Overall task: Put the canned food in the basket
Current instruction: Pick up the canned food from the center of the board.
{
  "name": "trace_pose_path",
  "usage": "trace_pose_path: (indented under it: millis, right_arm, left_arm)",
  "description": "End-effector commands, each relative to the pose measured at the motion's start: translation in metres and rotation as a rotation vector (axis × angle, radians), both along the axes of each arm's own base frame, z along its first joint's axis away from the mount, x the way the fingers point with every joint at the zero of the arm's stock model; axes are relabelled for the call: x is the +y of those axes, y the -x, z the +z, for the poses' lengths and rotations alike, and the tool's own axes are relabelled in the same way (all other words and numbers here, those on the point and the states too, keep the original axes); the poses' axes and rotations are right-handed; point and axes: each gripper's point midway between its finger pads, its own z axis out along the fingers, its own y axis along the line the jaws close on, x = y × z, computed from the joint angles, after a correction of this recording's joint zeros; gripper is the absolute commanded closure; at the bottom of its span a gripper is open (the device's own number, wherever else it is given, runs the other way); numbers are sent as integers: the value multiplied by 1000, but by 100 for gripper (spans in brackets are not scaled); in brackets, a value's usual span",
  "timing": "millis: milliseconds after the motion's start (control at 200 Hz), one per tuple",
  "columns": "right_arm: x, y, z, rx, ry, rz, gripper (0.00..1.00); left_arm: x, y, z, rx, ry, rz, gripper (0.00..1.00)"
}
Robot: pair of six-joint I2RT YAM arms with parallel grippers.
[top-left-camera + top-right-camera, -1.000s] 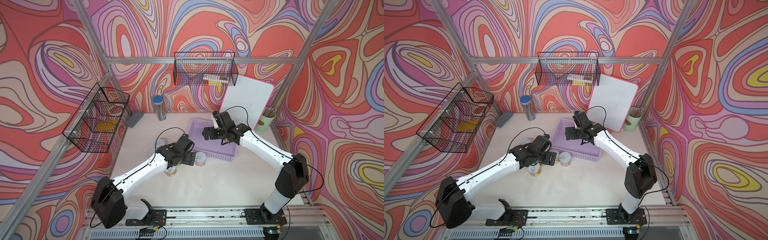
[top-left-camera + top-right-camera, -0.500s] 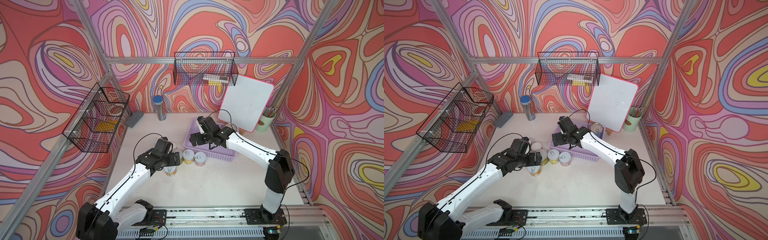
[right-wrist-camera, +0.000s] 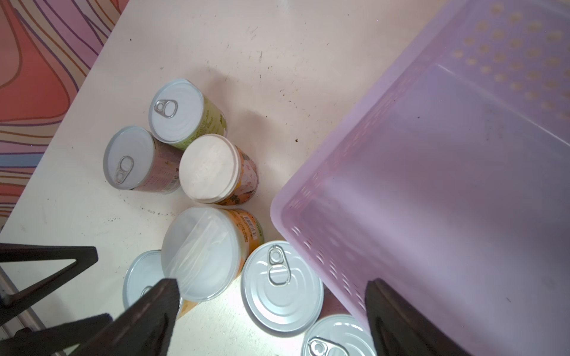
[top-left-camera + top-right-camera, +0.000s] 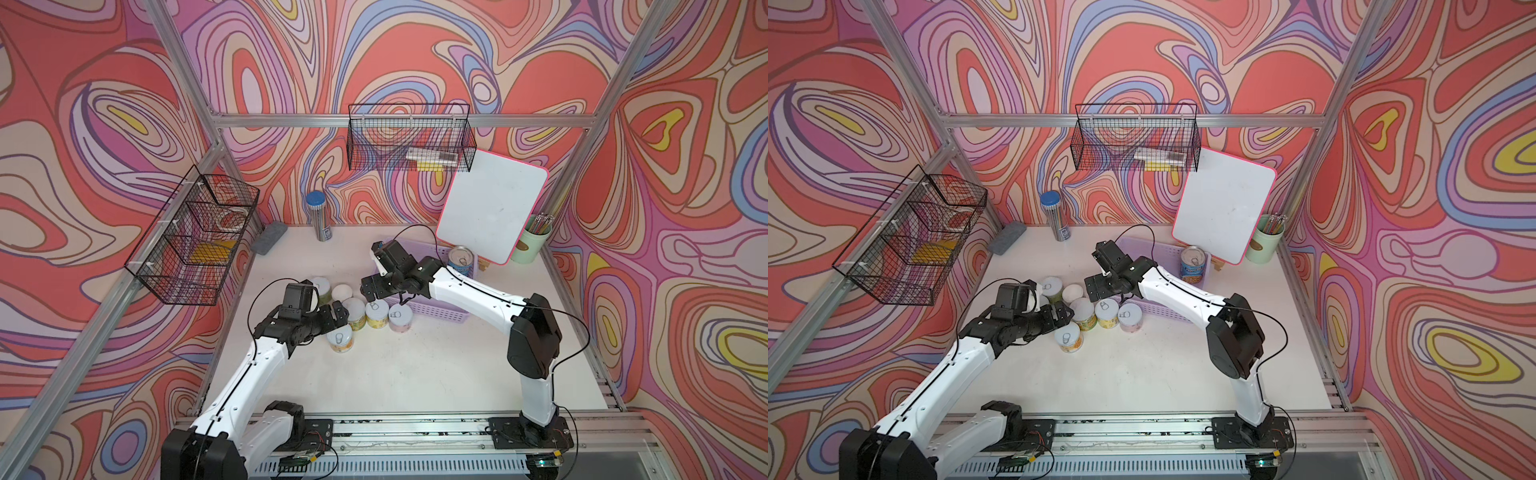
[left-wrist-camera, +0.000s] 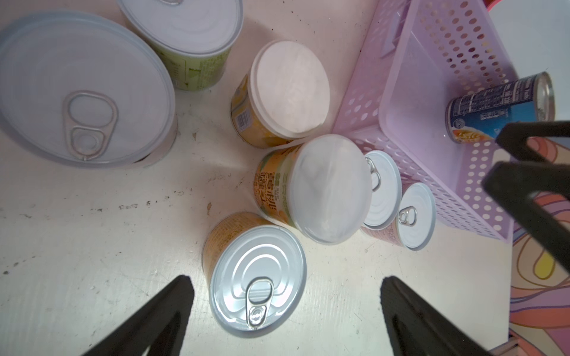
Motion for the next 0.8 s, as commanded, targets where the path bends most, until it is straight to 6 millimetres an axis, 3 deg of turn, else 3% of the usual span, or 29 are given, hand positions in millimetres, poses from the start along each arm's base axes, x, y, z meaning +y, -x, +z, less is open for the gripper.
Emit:
trace_pose_path:
  millis: [0, 255, 796]
  right_arm:
    - [12, 9, -7, 22, 22, 31, 5]
    - [35, 20, -17, 34, 56, 79, 5]
    - [63, 33, -45, 71, 148, 132, 5]
  left_arm:
    - [0, -3, 7, -27, 99, 26, 1]
    - [15, -7, 11, -42, 185, 97, 1]
    - [39, -15, 26, -82, 283, 173, 1]
